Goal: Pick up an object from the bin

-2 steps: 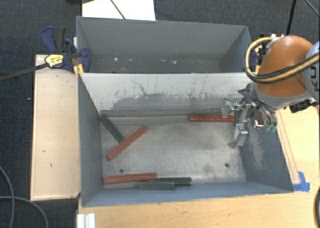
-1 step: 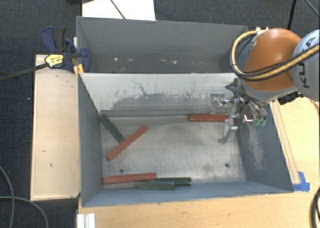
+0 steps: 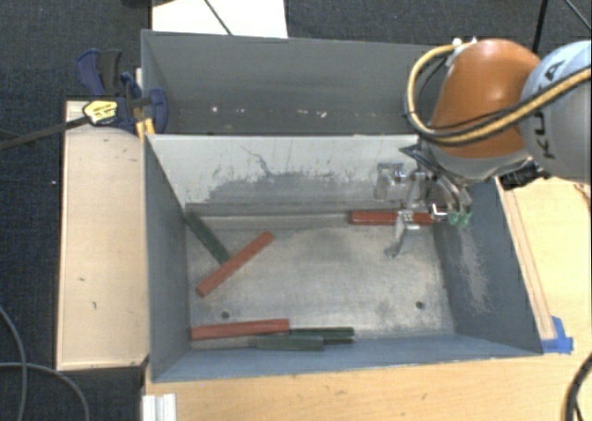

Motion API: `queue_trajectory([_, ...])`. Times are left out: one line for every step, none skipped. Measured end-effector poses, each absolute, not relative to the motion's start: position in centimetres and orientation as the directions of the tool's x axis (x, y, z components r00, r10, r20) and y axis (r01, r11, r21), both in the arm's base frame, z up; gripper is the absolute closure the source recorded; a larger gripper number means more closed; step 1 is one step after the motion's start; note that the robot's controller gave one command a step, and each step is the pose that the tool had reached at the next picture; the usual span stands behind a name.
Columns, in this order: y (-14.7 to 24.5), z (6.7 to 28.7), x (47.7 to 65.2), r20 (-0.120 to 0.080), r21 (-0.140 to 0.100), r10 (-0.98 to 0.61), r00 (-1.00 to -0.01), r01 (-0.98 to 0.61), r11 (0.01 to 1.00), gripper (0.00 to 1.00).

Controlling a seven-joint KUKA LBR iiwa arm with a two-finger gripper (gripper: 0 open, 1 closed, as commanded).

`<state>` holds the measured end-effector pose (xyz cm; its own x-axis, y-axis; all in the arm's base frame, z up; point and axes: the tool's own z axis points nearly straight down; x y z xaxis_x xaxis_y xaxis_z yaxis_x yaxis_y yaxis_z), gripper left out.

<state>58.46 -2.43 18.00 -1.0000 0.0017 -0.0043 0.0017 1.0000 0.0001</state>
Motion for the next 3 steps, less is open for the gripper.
queue_trajectory([-0.7, 16.5, 58.8, -0.006, 0.001, 0.004, -1.000, 0.004, 1.000, 0.00])
queue_trajectory([3.2, 15.8, 58.1, -0.002, 0.000, 0.128, -0.992, 0.128, 0.992, 0.00])
queue_trajectory([5.4, 16.8, 58.3, -0.003, 0.001, 0.068, -0.998, 0.068, 0.998, 0.00])
